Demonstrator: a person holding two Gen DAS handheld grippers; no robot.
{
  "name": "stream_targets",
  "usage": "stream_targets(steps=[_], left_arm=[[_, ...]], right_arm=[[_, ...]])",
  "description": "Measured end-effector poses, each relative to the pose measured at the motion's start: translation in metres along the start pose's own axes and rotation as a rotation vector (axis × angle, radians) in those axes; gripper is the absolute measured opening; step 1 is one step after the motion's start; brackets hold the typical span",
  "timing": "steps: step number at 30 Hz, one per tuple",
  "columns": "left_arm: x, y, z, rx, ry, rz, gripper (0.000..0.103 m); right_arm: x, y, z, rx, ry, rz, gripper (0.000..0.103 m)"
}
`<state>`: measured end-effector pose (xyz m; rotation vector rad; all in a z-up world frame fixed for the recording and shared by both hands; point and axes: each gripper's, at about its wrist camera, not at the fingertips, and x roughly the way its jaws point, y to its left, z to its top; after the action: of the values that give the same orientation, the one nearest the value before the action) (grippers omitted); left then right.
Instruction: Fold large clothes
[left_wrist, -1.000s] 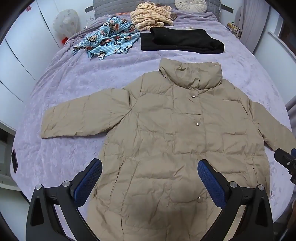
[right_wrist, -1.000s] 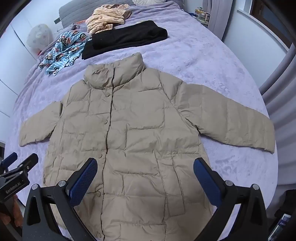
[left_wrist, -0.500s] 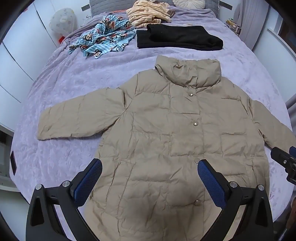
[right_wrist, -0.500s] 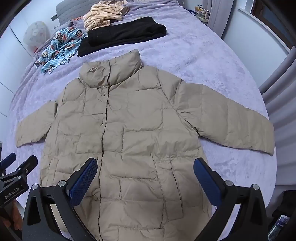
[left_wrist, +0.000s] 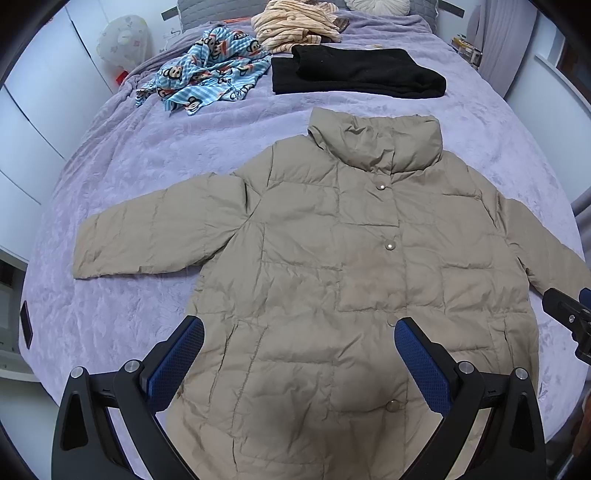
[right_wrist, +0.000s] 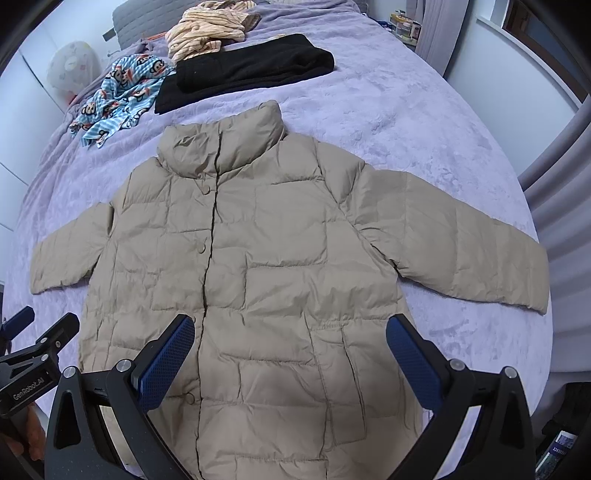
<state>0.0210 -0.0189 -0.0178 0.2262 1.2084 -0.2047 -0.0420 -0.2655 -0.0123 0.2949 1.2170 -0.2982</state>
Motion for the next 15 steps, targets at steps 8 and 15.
stream_targets(steps=[8, 15], left_arm=[[0.0007, 0.0003, -0.0005, -0.003, 0.003, 0.003, 0.103], [0.0008, 0.0010, -0.0004, -0.006, 0.003, 0.001, 0.103]], right_arm=[[-0.0006, -0.0001, 0.0003, -0.001, 0.001, 0.000, 0.103], [-0.0007, 0.0006, 0.0011, 0.001, 0.001, 0.000, 0.103]])
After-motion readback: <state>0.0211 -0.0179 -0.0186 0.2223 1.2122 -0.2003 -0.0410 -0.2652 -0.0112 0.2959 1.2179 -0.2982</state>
